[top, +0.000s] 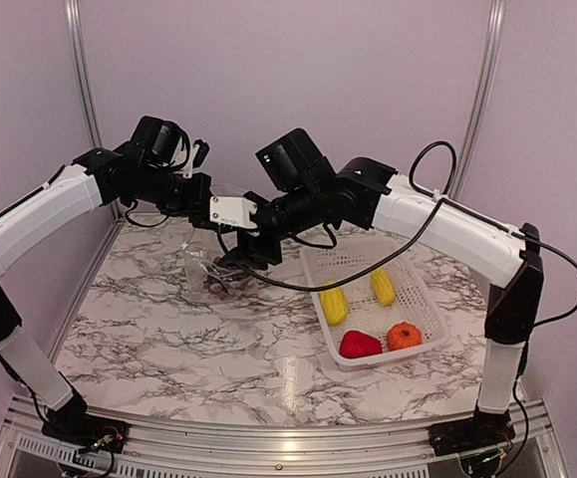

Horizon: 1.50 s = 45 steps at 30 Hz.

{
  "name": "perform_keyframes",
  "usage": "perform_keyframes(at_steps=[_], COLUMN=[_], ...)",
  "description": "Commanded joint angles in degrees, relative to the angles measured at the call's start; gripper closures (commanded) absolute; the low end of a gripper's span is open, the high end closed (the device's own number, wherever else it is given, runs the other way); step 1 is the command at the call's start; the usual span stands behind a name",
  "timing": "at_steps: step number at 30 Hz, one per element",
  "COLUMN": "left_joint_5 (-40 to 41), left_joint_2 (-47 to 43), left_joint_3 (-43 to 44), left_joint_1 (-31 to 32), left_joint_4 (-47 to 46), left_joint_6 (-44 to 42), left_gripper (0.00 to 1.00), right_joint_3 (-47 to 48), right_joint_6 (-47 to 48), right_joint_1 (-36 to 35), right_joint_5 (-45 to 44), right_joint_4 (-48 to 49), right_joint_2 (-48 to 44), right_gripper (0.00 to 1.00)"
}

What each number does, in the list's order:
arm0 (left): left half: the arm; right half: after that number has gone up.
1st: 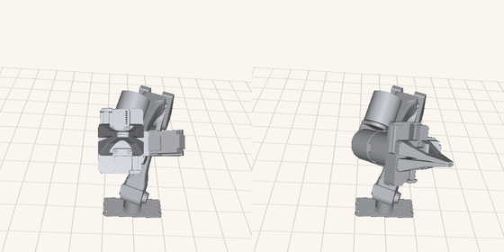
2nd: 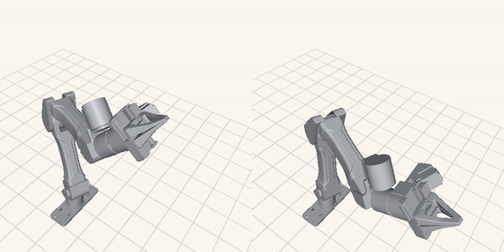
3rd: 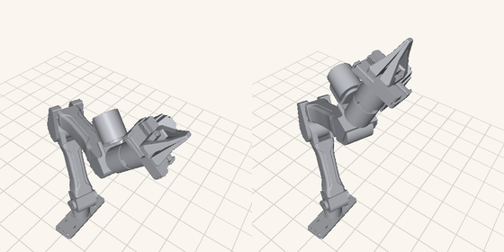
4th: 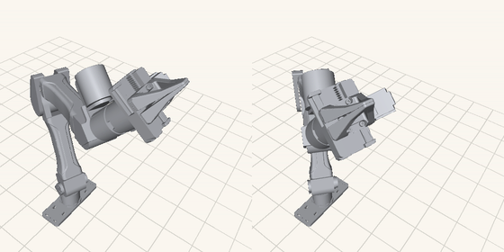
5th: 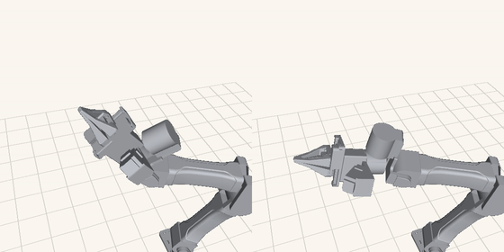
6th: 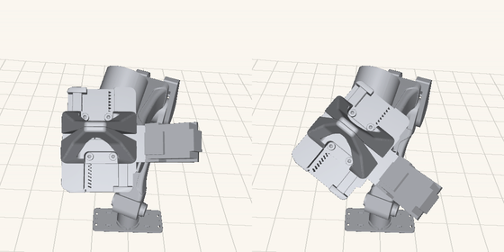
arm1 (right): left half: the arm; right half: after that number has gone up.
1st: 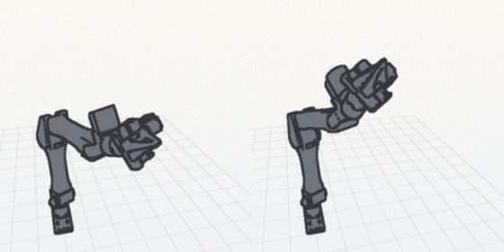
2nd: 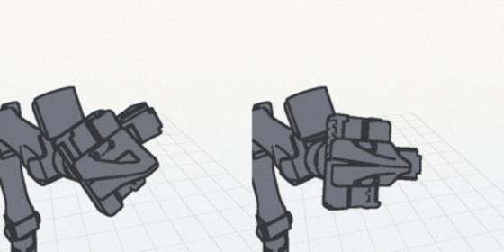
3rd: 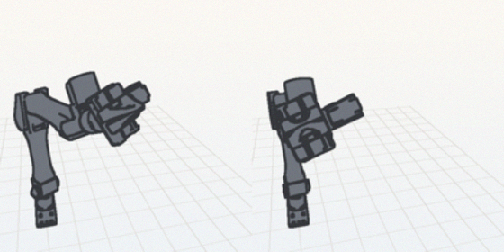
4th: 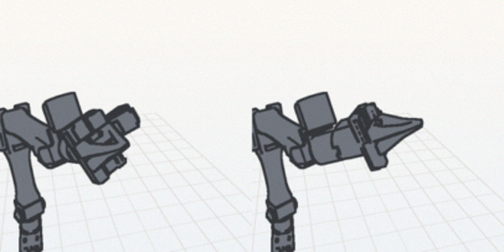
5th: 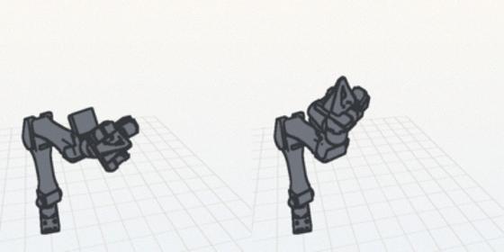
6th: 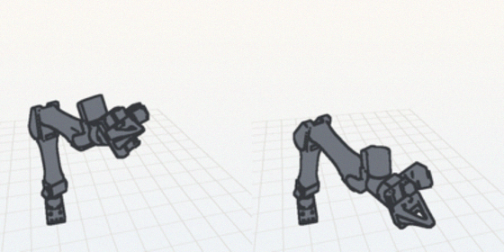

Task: Place the food in the zip-top bag and seal the zipper
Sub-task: Pick up the fake fruit from the bin.

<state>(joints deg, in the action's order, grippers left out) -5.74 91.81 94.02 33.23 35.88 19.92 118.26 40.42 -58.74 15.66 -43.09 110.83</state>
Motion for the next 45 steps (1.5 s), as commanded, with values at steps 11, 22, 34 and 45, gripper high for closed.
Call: perform_keyframes(at_steps=[11, 22, 34, 45], left_joint_5=[-0.2, 1.8, 11.5, 8.2], left_joint_2=[-2.5, -3.7, 1.5, 2.3], left_joint_3=[-1.3, -1.0, 13.3, 6.4], left_joint_1=[0.1, 0.1, -1.2, -1.2], left_joint_4=[2.5, 7.9, 11.6, 9.6], left_joint_6=[-2.3, -3.5, -11.0, -8.9], left_gripper=[0.67, 0.81, 1.00, 1.00], right_joint_3=[-0.7, 2.1, 7.0, -5.4], right_joint_6=[5.0, 3.9, 0.4, -5.5], right_joint_1=[0.2, 0.3, 2.0, 16.0], right_joint_5=[-18.0, -12.9, -8.0, 14.1], right_joint_4=[1.6, 1.8, 1.1, -4.0], right_joint_2=[4.2, 1.8, 1.1, -10.2], right_gripper=[0.89, 1.00, 0.56, 0.47])
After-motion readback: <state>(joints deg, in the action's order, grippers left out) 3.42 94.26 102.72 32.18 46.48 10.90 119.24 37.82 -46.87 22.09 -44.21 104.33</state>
